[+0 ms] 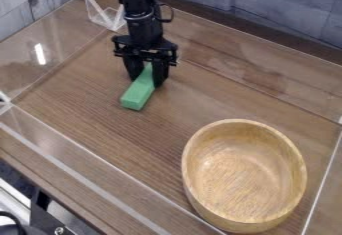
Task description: Move green stick from inside the wooden bowl to the table next to it
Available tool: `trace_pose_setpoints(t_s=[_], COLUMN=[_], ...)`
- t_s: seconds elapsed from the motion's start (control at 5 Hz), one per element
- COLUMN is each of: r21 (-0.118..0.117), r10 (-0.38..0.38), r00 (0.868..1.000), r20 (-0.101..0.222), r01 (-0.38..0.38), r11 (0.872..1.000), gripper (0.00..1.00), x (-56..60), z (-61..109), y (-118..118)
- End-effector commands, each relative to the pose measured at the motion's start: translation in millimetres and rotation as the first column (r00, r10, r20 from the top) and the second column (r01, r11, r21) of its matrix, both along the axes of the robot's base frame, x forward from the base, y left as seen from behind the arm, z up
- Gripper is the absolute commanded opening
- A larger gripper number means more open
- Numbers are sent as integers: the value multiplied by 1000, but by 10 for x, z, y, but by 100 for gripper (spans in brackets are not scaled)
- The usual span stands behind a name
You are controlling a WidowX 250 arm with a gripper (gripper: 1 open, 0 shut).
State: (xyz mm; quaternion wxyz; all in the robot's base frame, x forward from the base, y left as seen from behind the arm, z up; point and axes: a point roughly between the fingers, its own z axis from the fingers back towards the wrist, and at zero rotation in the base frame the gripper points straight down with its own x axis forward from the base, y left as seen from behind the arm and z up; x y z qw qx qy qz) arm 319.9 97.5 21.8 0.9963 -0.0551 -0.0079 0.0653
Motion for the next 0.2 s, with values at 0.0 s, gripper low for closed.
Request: trace_pose_setpoints(t_s=[0.0], r21=[1], r10=[-89], r00=[996], r20=[13], r01=[89], r11=[996], gripper=[0], x=[66], z=[80], y=[-79])
